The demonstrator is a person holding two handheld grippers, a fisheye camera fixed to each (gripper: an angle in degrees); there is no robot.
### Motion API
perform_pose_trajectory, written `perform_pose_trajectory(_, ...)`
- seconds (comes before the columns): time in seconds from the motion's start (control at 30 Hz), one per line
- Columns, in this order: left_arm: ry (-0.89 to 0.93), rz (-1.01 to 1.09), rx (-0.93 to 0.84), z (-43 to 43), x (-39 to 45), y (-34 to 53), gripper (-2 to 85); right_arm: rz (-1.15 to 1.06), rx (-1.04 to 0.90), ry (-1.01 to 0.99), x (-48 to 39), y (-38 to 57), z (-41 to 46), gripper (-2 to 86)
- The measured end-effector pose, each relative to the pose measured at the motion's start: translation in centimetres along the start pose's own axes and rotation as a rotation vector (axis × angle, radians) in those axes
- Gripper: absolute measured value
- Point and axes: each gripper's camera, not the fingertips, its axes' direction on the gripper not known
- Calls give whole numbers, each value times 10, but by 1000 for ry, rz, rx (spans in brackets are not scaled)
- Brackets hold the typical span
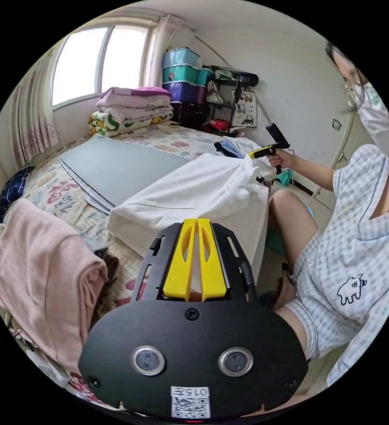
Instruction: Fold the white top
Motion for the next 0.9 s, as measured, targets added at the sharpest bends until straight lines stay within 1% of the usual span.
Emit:
perform_pose_trajectory(0.03,8,2,-54,10,16,17,-1,18,-30,-19,-1,22,6,-6)
perform_pose_trajectory(0.1,5,-6,-89,18,33,33,-2,50,-53,-23,-2,46,11,-7)
perform_pose_trajectory(0.23,-6,-24,-39,4,50,41,-2,52,20,-24,-12,69,1,-6)
perform_pose_trajectory(0.3,-20,-19,-35,2,56,45,-2,39,5,3,-16,74,3,-6)
perform_pose_trajectory(0.37,2,-24,-110,19,59,54,-1,50,-80,56,-15,78,16,-4)
perform_pose_trajectory(0.47,6,-28,-213,40,58,69,-1,75,-211,63,-10,83,33,2)
perform_pose_trajectory(0.5,11,-38,-219,40,56,71,-1,81,-220,70,-9,84,34,3)
perform_pose_trajectory(0.6,-1,-88,-212,26,45,78,-1,121,-158,82,-1,89,18,12)
perform_pose_trajectory(0.7,-87,-153,-168,0,19,82,17,206,-38,98,17,88,-6,44)
perform_pose_trajectory(0.77,-117,-271,-98,-15,-16,76,45,290,83,56,37,80,-18,89)
perform_pose_trajectory(0.87,-82,-427,4,-11,-66,61,55,397,247,-27,65,64,-16,107)
perform_pose_trajectory(0.9,-73,-461,19,-8,-75,58,55,417,267,-32,71,60,-12,108)
